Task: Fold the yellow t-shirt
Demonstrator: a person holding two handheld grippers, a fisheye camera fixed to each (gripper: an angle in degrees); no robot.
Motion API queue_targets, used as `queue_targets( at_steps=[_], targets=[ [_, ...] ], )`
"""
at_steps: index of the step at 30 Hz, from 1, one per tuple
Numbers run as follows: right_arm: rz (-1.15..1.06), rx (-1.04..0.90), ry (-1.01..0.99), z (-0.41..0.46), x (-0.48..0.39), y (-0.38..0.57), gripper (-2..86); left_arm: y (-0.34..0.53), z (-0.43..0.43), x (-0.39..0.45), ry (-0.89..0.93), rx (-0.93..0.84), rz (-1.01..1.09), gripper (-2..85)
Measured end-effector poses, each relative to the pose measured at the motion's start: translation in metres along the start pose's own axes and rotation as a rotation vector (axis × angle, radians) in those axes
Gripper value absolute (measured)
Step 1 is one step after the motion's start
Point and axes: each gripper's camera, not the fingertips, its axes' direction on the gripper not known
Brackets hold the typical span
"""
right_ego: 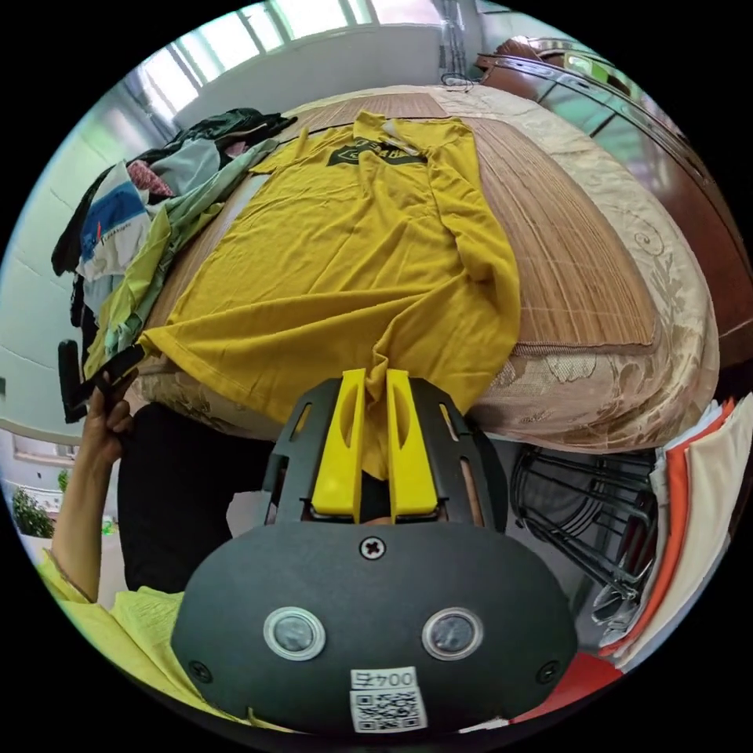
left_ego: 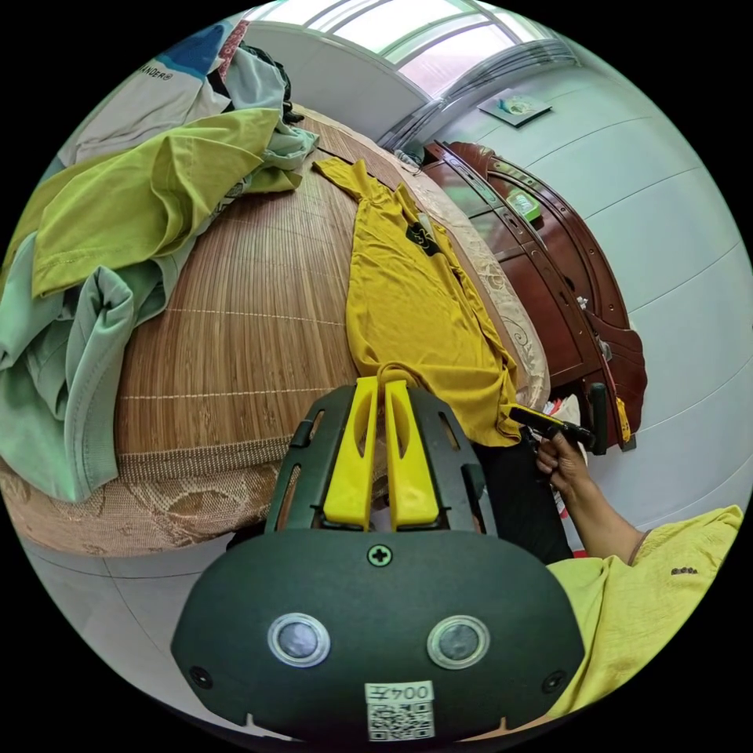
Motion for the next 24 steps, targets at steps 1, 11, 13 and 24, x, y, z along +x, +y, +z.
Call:
queue_targets(
  at_steps=[1,11,13,24],
  targets=[
    [0.02,0.006,-0.015,-0.003,0.009,0.001,4.8,0.003,0.0,0.003,0.001,0.0,-0.002,1.3],
    [0.319,0.183,-0.622,-0.056,0.19,0.04,1.8,0.037,-0.009,0.03,0.013,-0.001,-0.015,1.2],
    [0.404,0.299,-0.84,-0.073,0.233,0.058,1.1,0.048,-0.017,0.034,0.02,0.014,-0.024,1.2],
    [0.303,0.793,-1.419,-0.261,0.368,0.091,-0.4,0.103,-0.153,0.14,0.265,0.402,0.072,1.1]
  ],
)
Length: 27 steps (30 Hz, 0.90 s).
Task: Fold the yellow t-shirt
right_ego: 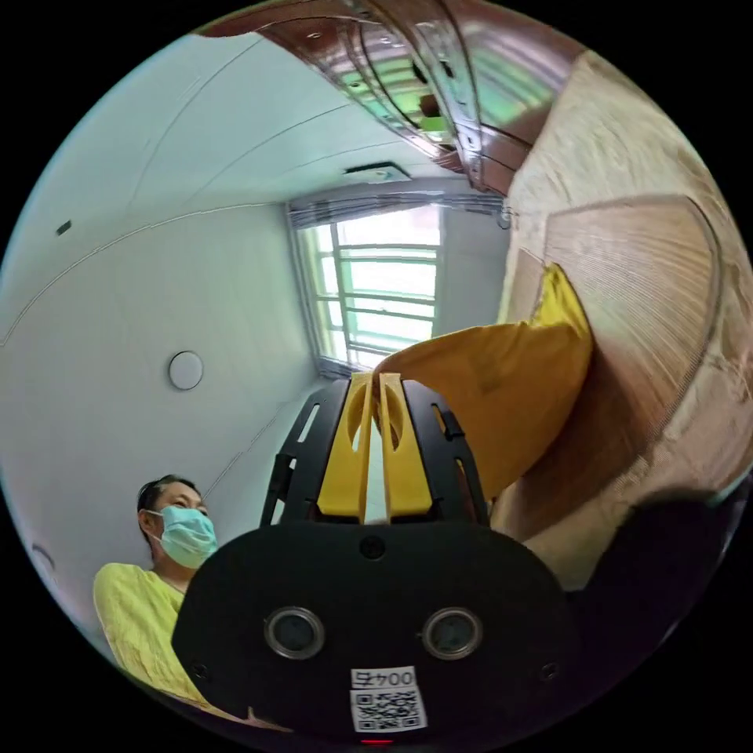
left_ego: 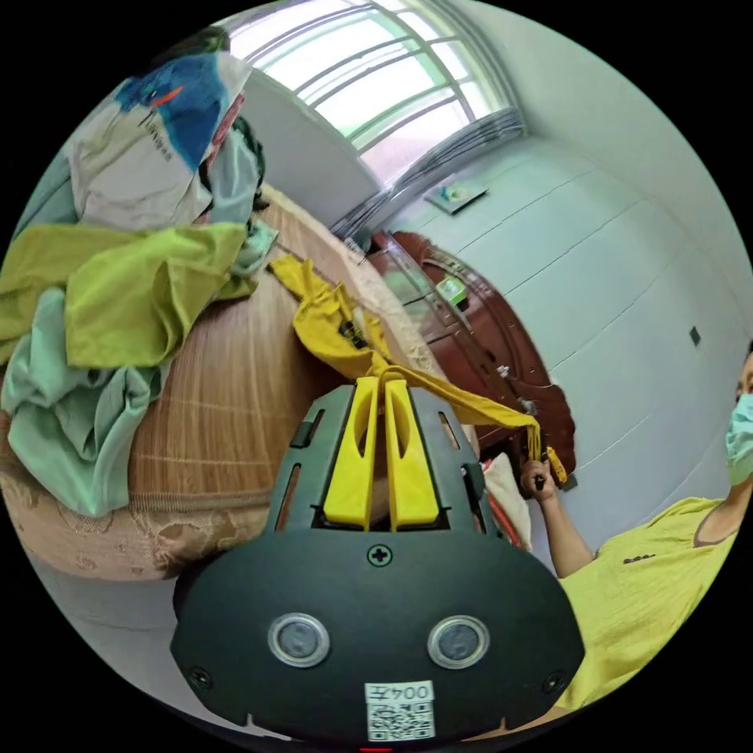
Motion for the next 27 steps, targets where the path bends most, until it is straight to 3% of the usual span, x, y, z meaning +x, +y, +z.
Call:
queue_targets(
  at_steps=[7,16,22,27],
  targets=[
    [-0.243,-0.055,-0.199,0.018,-0.149,-0.046,-0.5,-0.046,-0.12,0.18,0.204,0.315,0.21,1.2],
    [-0.573,-0.073,-0.241,0.065,-0.345,-0.103,-0.4,-0.097,-0.195,0.366,0.33,0.451,0.432,1.3],
    [-0.578,-0.057,-0.058,0.121,-0.346,-0.161,-0.2,-0.159,-0.121,0.341,0.324,0.327,0.305,1.2],
    [-0.438,-0.068,0.228,0.198,-0.253,-0.243,0.0,-0.222,-0.006,0.265,0.275,0.194,0.134,1.2]
  ],
)
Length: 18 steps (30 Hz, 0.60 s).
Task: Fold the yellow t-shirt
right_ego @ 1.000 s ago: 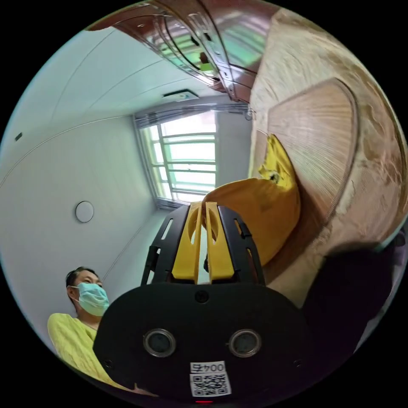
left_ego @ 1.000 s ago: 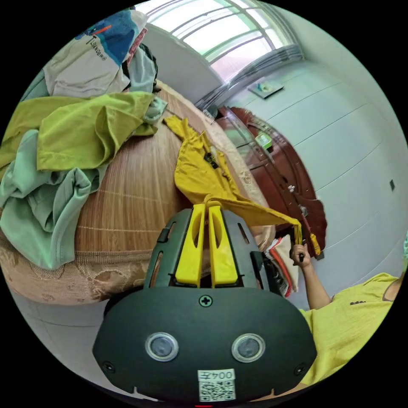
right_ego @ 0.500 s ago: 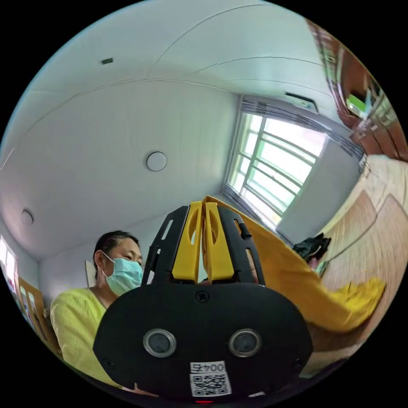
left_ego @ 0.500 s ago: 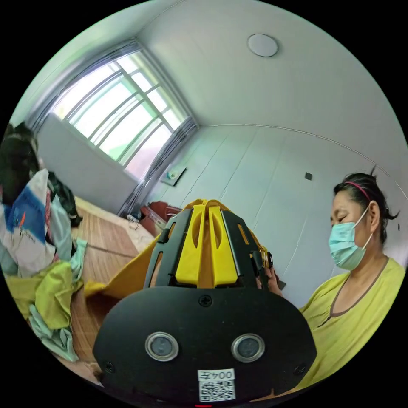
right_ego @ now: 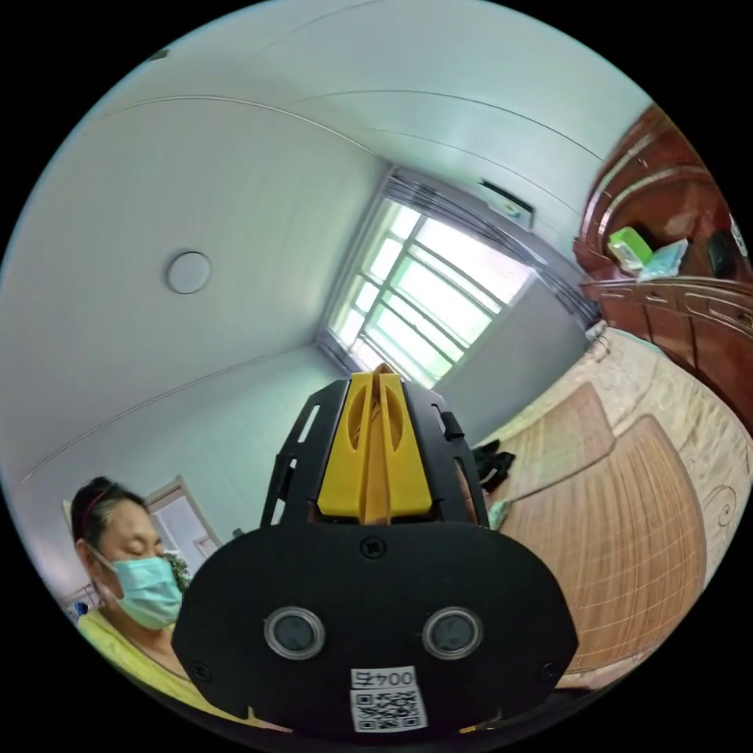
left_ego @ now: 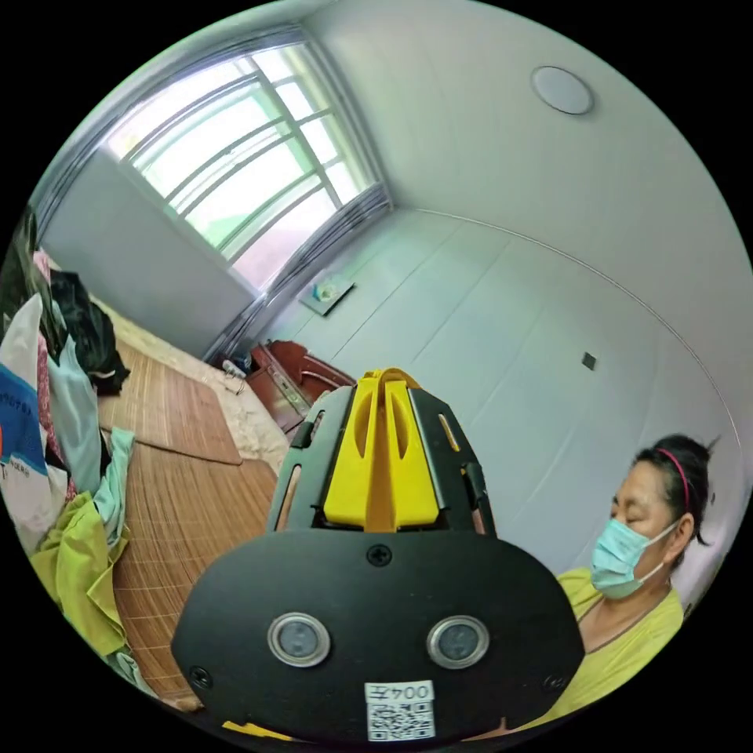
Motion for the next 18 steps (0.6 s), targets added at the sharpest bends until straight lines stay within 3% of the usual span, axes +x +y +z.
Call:
queue_targets(
  at_steps=[4,6,8,13,18],
  targets=[
    [0.047,-0.044,0.18,0.073,0.064,-0.041,0.0,-0.056,0.083,-0.062,-0.185,-0.04,0.027,1.2],
    [0.057,-0.055,0.222,0.12,0.081,-0.075,0.0,-0.088,0.116,-0.075,-0.187,-0.037,0.031,1.2],
    [0.01,-0.051,0.248,0.15,0.072,-0.103,0.0,-0.118,0.14,-0.07,-0.261,-0.015,0.069,1.2],
    [-0.202,-0.002,0.258,0.192,0.011,-0.159,0.1,-0.181,0.18,-0.009,-0.239,0.066,0.284,1.2],
    [-0.313,-0.049,0.231,0.184,0.004,-0.159,0.2,-0.152,0.186,0.009,-0.226,0.039,0.462,1.2]
  ],
)
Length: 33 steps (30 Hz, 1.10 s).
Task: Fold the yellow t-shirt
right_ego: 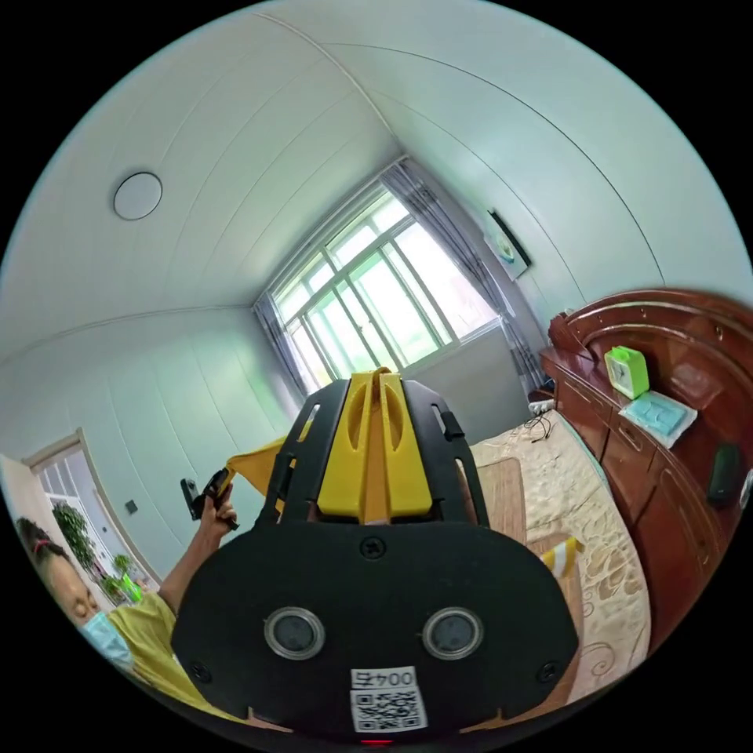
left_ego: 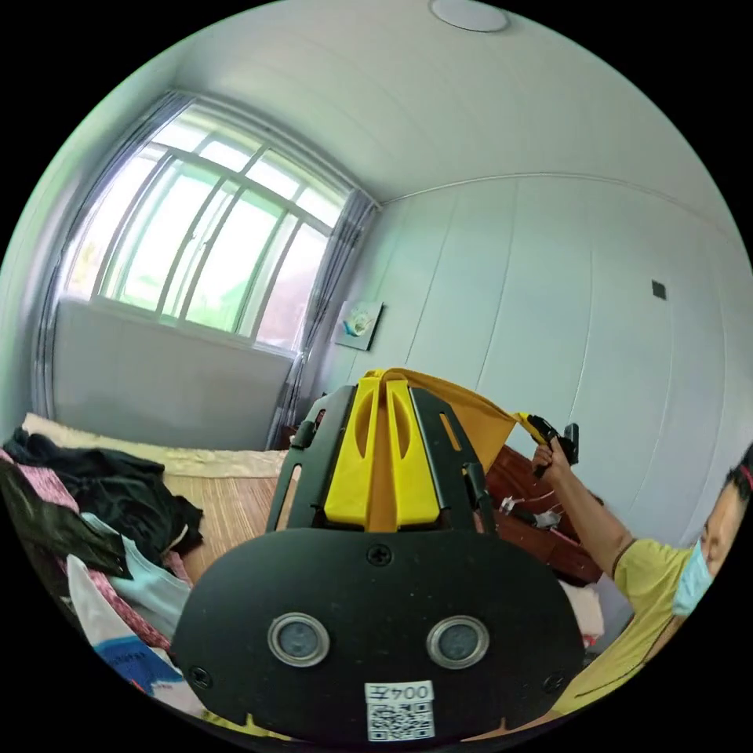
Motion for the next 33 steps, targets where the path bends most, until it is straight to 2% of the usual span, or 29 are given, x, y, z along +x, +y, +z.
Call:
queue_targets(
  at_steps=[5,9,13,15,19,24,33],
  targets=[
    [0.033,-0.126,-0.063,-0.02,0.041,0.085,0.0,0.115,-0.012,0.018,-0.01,-0.107,0.07,1.2],
    [0.099,-0.302,-0.057,-0.034,0.089,0.204,-0.1,0.274,-0.019,0.012,-0.096,-0.255,0.059,1.3],
    [0.234,-0.416,-0.018,-0.041,0.138,0.327,-0.2,0.447,-0.008,-0.021,-0.179,-0.466,-0.07,1.3],
    [0.319,-0.476,0.045,-0.045,0.165,0.41,-0.1,0.511,-0.005,-0.036,-0.201,-0.542,-0.149,1.3],
    [0.454,-0.543,0.11,-0.054,0.197,0.515,0.1,0.616,0.008,-0.062,-0.251,-0.736,-0.225,1.3],
    [0.545,-0.62,0.198,-0.078,0.213,0.617,0.3,0.672,0.023,-0.073,-0.284,-0.895,-0.234,1.3],
    [0.587,-0.625,0.227,-0.146,0.187,0.665,0.3,0.697,-0.002,-0.092,-0.257,-0.955,-0.259,1.4]
  ],
)
